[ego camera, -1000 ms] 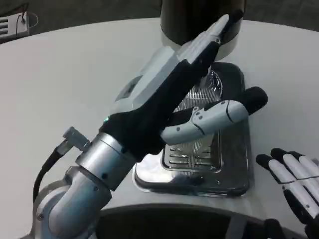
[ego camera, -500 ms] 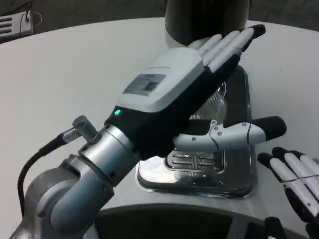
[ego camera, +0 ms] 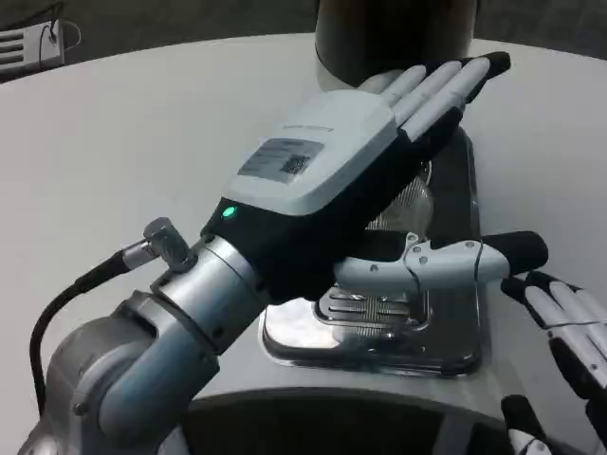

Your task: Grasp the cup under the faucet to collect the drink, then remove the cup.

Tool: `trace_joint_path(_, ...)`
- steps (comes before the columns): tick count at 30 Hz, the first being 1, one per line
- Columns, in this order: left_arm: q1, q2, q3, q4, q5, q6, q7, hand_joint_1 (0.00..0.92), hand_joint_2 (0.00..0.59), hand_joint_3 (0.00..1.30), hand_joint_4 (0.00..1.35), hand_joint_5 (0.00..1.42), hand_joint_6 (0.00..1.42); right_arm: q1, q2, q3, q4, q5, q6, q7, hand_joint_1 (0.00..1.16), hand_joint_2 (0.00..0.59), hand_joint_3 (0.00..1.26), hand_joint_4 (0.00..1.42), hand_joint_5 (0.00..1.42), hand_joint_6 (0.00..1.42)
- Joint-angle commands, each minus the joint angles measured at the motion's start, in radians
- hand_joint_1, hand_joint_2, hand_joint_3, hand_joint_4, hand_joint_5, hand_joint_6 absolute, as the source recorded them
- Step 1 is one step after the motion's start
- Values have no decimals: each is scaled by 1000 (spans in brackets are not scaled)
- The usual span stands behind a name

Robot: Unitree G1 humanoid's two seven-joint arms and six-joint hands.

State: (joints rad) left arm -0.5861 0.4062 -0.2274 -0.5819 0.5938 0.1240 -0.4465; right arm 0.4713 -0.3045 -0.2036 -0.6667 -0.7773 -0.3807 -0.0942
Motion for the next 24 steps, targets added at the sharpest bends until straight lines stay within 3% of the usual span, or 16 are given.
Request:
trace_joint_path(1,-1,4,-19,-13,-4,-24,-28,0,137,0,0,34,0,-33,3,16,22,55,31,41,323,405,76,54,97,181)
trace_joint_path(11,5,4,-16,-17,-2,-24,-27,0,135,0,0,34,0,-119,9,61,71,121,99,99,392,336,66,64,97,196)
trace_joint_path(24,11,7,-9,-20,-6,-24,-26,0,134,0,0,26,0,-199,17,105,125,117,143,90,442,303,44,64,97,210)
